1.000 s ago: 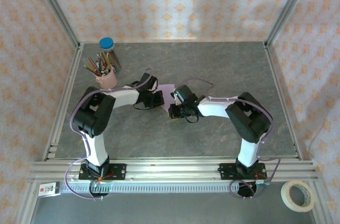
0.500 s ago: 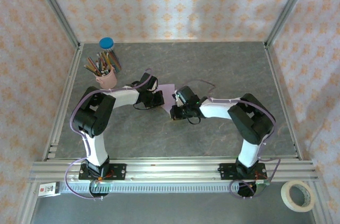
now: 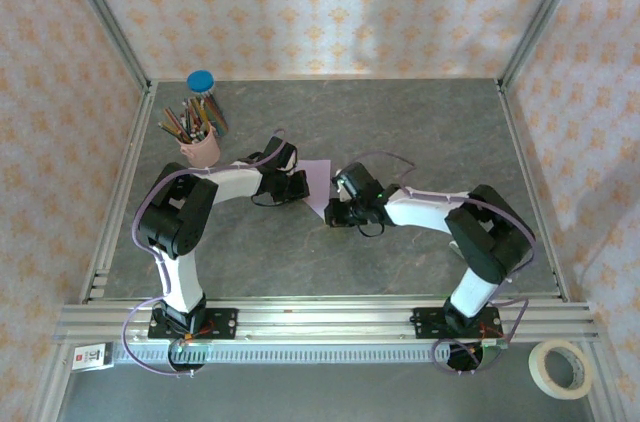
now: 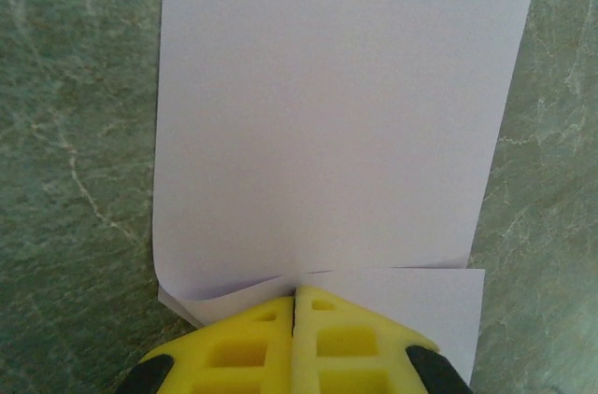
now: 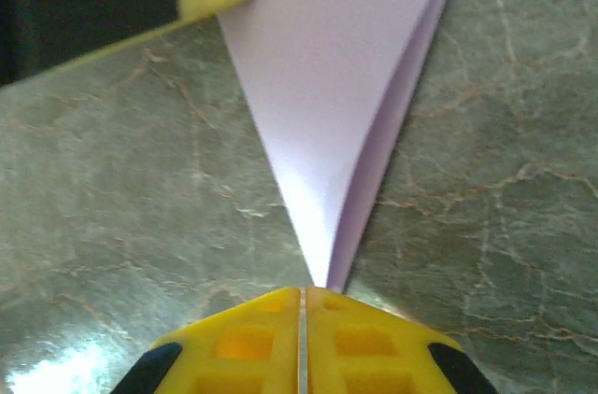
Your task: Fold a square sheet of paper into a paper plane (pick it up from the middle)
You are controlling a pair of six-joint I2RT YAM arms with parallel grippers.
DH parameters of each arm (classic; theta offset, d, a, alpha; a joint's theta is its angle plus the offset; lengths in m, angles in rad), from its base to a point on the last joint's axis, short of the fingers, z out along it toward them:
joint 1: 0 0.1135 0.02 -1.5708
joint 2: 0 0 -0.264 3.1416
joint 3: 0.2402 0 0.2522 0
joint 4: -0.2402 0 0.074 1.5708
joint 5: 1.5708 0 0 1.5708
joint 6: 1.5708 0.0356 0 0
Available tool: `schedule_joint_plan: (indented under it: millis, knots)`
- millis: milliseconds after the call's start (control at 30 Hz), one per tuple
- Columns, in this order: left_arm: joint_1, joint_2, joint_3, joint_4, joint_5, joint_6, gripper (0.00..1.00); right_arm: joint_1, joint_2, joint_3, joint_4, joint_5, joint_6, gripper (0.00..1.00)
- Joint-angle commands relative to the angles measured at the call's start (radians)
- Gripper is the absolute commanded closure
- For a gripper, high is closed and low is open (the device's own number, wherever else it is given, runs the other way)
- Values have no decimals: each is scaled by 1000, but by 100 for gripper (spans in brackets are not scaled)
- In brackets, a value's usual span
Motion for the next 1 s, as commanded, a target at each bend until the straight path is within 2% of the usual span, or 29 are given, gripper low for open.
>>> schedule_joint_plan:
  millis: [0,500,800,967]
  knots:
    - [4,89,-42,-122,-111,22,94,4,12,43,32,4,50,91]
    - [4,69,-26,-98,-70,24,94,7,143,125,-40,117,45,94]
    - [4,-86,-36,72,21,28,87,10,176,131,-83,137,47,98]
    - [4,-175,-144,198,52,-1,83,10,180,129,-86,133,54,98]
